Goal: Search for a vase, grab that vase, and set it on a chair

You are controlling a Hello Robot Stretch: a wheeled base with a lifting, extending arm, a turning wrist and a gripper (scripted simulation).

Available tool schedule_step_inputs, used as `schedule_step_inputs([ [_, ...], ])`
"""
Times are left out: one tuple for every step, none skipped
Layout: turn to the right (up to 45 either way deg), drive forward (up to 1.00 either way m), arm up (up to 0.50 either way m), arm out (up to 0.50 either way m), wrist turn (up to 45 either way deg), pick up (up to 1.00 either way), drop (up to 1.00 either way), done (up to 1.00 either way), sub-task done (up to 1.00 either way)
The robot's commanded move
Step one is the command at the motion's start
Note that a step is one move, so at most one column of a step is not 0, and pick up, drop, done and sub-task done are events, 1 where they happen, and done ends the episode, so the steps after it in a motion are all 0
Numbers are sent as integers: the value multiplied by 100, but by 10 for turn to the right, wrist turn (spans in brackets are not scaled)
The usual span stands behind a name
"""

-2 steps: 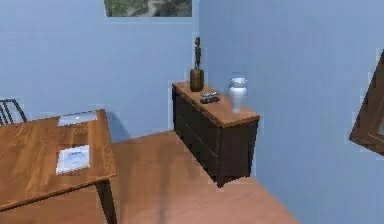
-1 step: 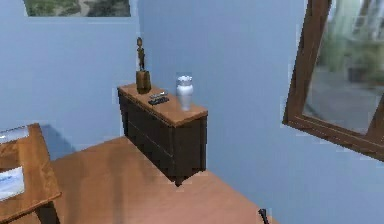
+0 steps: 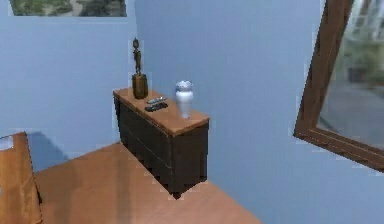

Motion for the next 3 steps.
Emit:
schedule_step_inputs([
  [-150, 0, 0, 0, 0, 0, 0, 0, 0],
  [0, 35, 0, 0, 0, 0, 0, 0, 0],
  [-210, 0, 0, 0, 0, 0, 0, 0, 0],
])
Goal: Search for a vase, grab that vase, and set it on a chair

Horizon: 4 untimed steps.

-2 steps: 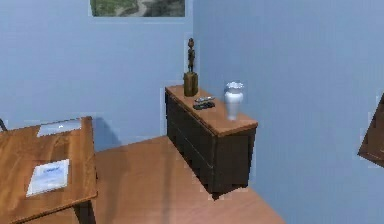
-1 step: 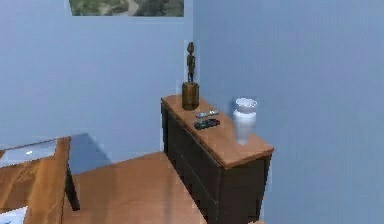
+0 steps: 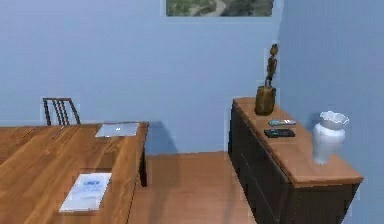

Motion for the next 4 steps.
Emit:
schedule_step_inputs([
  [0, 5, 0, 0, 0, 0, 0, 0, 0],
  [-450, 0, 0, 0, 0, 0, 0, 0, 0],
  [450, 0, 0, 0, 0, 0, 0, 0, 0],
  [60, 0, 0, 0, 0, 0, 0, 0, 0],
])
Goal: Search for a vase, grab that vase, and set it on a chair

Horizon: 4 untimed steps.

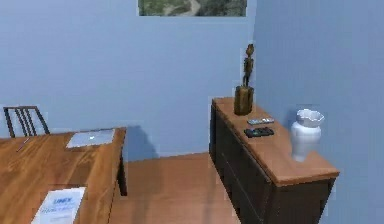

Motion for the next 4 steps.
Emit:
schedule_step_inputs([
  [0, 100, 0, 0, 0, 0, 0, 0, 0],
  [0, 25, 0, 0, 0, 0, 0, 0, 0],
  [120, 0, 0, 0, 0, 0, 0, 0, 0],
  [0, 0, 50, 0, 0, 0, 0, 0, 0],
])
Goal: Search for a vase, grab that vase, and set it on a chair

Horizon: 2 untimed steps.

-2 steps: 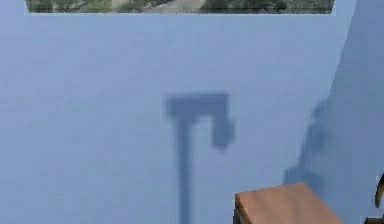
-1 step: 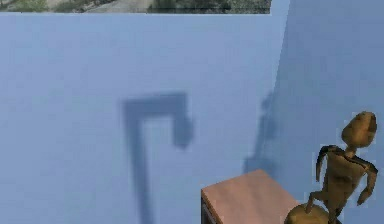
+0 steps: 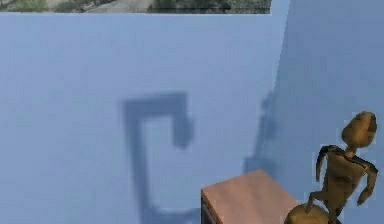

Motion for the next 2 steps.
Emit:
schedule_step_inputs([
  [0, 0, 38, 0, 0, 0, 0, 0, 0],
  [0, 0, 0, 26, 0, 0, 0, 0, 0],
])
